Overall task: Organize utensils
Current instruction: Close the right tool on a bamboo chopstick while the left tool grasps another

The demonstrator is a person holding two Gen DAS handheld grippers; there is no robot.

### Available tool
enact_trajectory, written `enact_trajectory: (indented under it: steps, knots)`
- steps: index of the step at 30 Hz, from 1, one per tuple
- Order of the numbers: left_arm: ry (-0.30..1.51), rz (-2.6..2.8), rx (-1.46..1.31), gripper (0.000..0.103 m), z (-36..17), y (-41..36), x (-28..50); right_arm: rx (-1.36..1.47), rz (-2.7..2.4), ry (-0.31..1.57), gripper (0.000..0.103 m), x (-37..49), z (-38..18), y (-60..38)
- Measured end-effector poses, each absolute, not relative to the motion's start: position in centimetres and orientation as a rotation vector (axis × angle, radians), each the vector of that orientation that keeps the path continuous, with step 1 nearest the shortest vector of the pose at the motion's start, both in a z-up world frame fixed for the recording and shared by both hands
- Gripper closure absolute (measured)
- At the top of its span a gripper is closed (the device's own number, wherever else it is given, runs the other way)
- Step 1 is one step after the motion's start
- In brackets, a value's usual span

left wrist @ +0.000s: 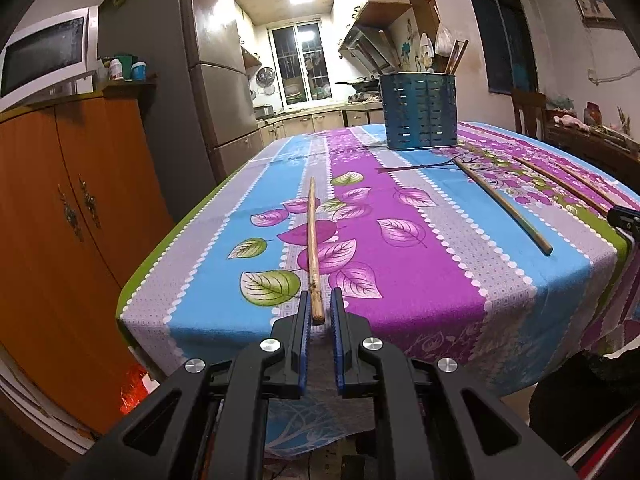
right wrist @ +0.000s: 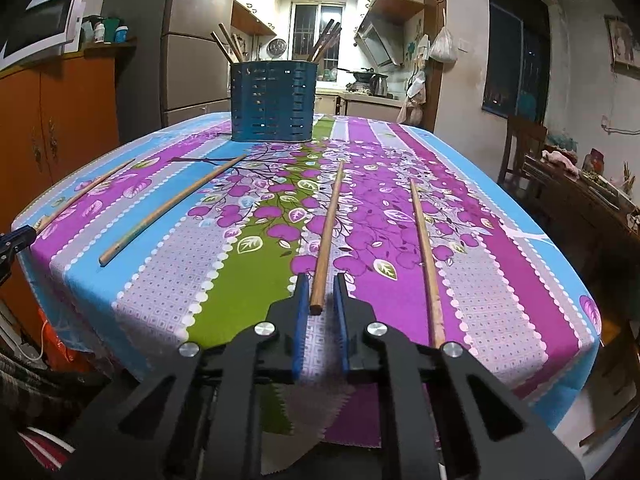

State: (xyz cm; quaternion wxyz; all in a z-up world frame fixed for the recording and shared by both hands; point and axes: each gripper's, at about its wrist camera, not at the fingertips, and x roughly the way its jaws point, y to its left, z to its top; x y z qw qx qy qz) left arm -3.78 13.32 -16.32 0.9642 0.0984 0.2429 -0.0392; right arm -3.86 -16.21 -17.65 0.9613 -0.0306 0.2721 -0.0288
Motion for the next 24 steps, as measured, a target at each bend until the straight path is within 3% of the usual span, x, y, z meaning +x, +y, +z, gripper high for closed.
enact_trajectory:
  steps: [2,24]
  knots:
    - [0.493,-0.079,0.199,0.091,-16.30,13.29,-3.75,-0.047,-0.044,0.551,0.097,-3.86,-17.70,-16.21]
    - [0.522,-0.081,0.184,0.094,-16.09,13.27,-3.27,-0.011,-0.032,0.556,0.097,-3.65,-17.71,-16.53]
